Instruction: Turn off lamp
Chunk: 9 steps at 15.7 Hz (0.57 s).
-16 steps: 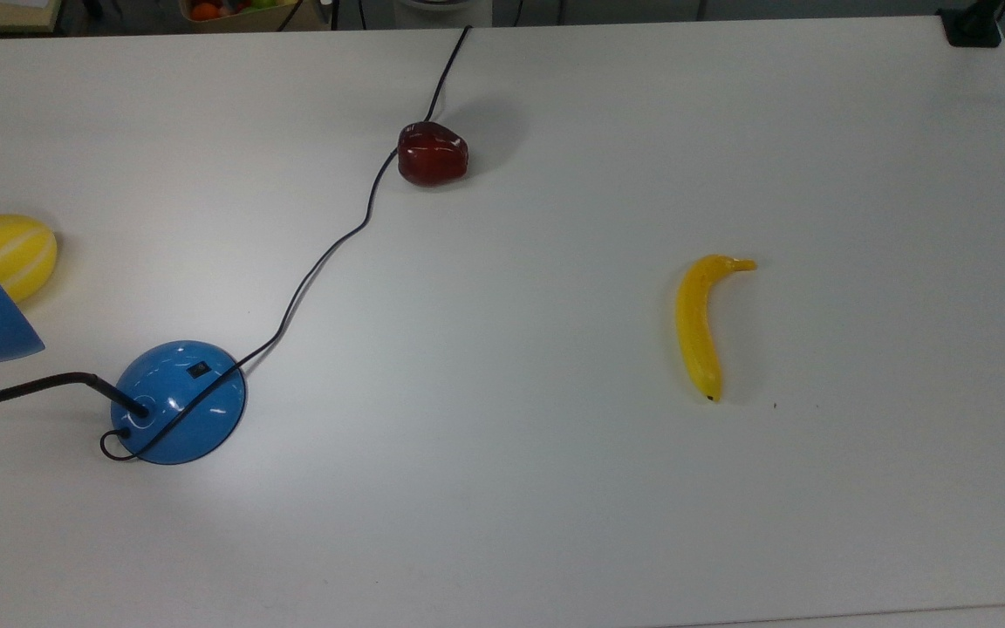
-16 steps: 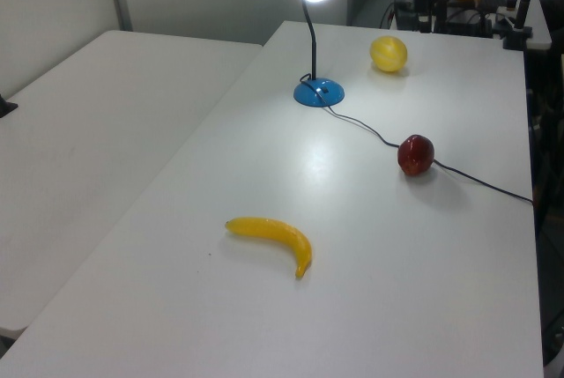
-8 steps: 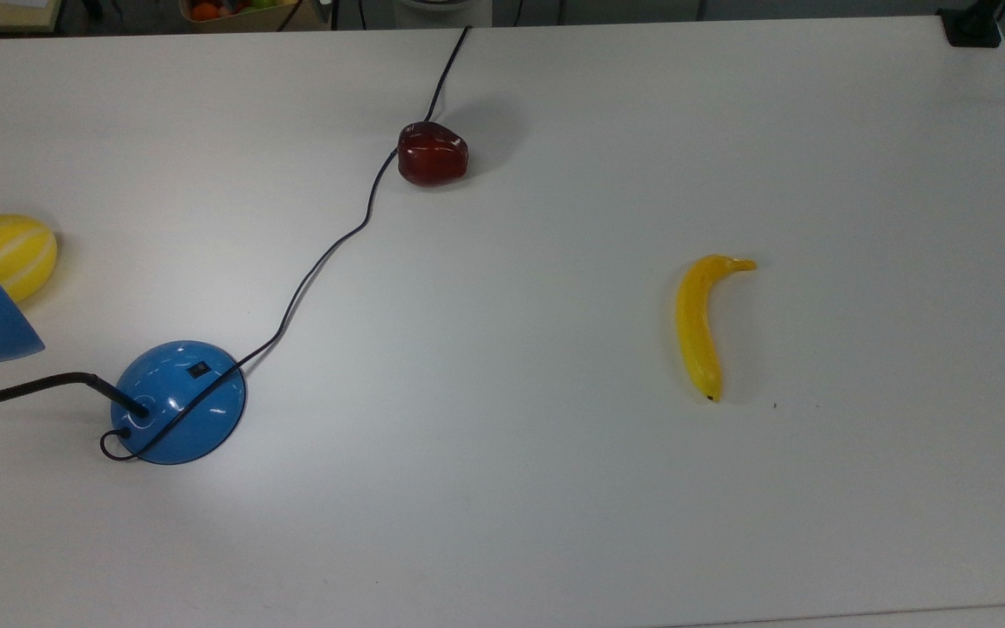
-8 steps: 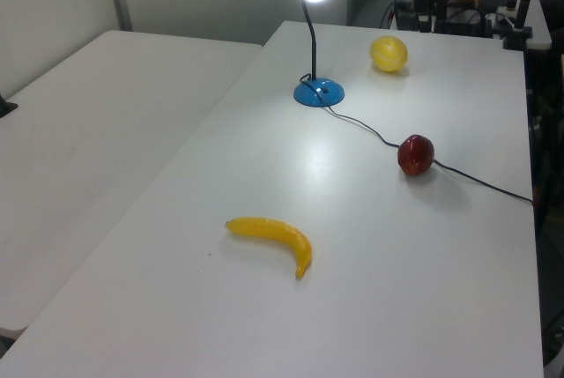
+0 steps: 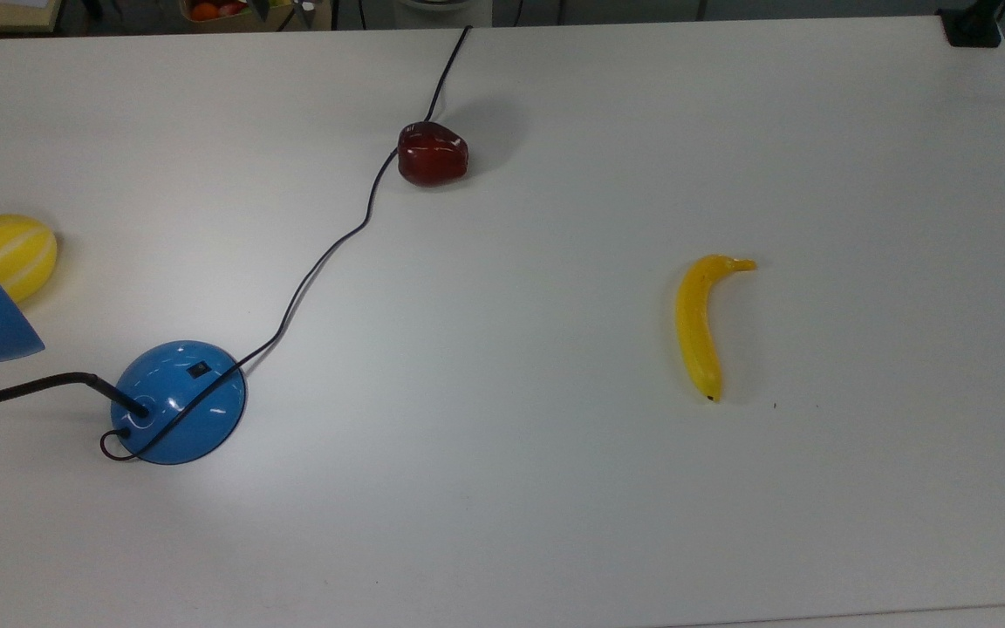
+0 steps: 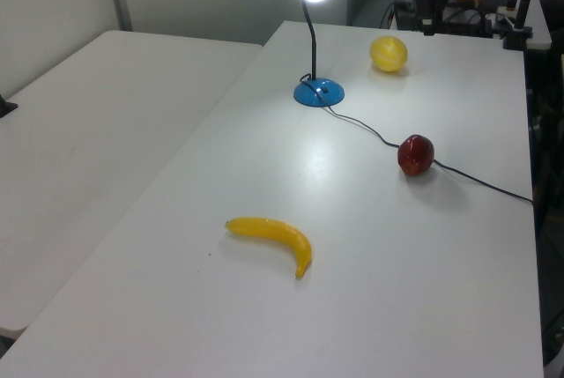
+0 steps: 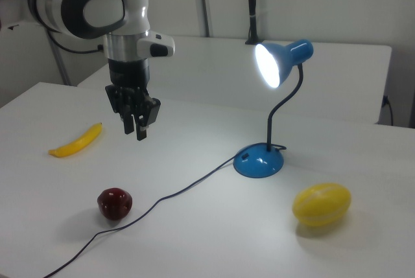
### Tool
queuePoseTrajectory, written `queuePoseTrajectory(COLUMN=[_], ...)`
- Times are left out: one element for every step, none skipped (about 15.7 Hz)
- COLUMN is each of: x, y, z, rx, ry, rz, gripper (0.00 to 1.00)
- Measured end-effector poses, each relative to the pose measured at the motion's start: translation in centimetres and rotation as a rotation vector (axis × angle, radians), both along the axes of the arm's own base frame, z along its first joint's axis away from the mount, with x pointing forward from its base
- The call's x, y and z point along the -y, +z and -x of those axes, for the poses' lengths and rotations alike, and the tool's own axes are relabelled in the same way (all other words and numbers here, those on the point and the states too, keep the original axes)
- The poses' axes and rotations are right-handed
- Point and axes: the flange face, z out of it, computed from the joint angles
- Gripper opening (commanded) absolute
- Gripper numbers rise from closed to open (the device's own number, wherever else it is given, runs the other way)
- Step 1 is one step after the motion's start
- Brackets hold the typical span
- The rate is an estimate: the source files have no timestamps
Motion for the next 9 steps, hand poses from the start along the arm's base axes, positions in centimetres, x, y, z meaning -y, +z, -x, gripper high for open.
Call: queuePoseTrajectory(x=[0.1, 0.3, 0.5, 0.7, 0.9, 1.1, 1.2, 1.4, 1.5], y=[0.1, 0.2, 0.3, 0.5, 0.6, 0.7, 0.8, 0.8, 0.8], z=[0.0, -0.1, -0.2, -0.4, -0.6, -0.7, -0.7, -0.7, -0.7], rx=[0.005, 0.010, 0.024, 0.045, 0.064, 0.076, 0.080, 0.081, 0.082], ry=[-0.002, -0.005, -0.009, -0.012, -0.016, -0.019, -0.021, -0.025, -0.028], rz=[0.001, 0.002, 0.004, 0.007, 0.010, 0.012, 0.013, 0.012, 0.011], gripper=[0.00, 0.00, 0.00, 0.00, 0.00, 0.00, 0.00, 0.00, 0.00])
